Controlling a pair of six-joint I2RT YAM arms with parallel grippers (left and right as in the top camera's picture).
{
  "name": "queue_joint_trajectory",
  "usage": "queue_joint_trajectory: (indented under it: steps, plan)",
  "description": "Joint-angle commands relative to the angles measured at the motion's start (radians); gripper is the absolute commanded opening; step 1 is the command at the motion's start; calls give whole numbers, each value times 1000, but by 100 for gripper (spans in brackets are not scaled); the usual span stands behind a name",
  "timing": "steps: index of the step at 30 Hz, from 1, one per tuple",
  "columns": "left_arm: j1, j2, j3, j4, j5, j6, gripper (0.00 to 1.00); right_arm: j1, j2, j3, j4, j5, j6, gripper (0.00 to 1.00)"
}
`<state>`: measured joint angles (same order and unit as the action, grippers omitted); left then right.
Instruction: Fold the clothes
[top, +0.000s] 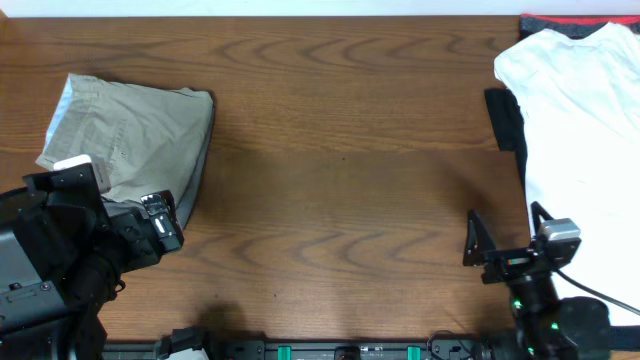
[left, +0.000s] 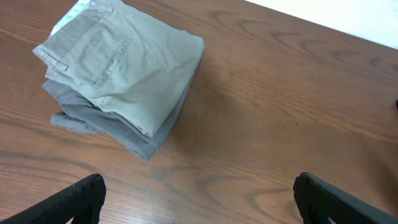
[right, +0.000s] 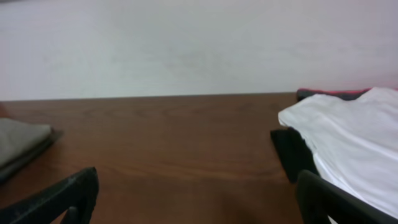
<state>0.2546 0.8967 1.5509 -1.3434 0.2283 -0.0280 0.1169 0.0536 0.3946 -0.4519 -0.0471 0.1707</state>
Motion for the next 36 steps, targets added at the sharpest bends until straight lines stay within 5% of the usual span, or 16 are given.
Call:
queue_joint_trajectory:
  steps: [1,15,36]
  plan:
    - [4,2,0,-3,-12,6,98,-8,-51,-104,57,21,7,99]
    - [4,2,0,-3,-12,5,98,-6,-48,-390,388,14,15,99]
    - [4,2,0,-3,-12,5,98,-5,-48,-389,381,14,15,99]
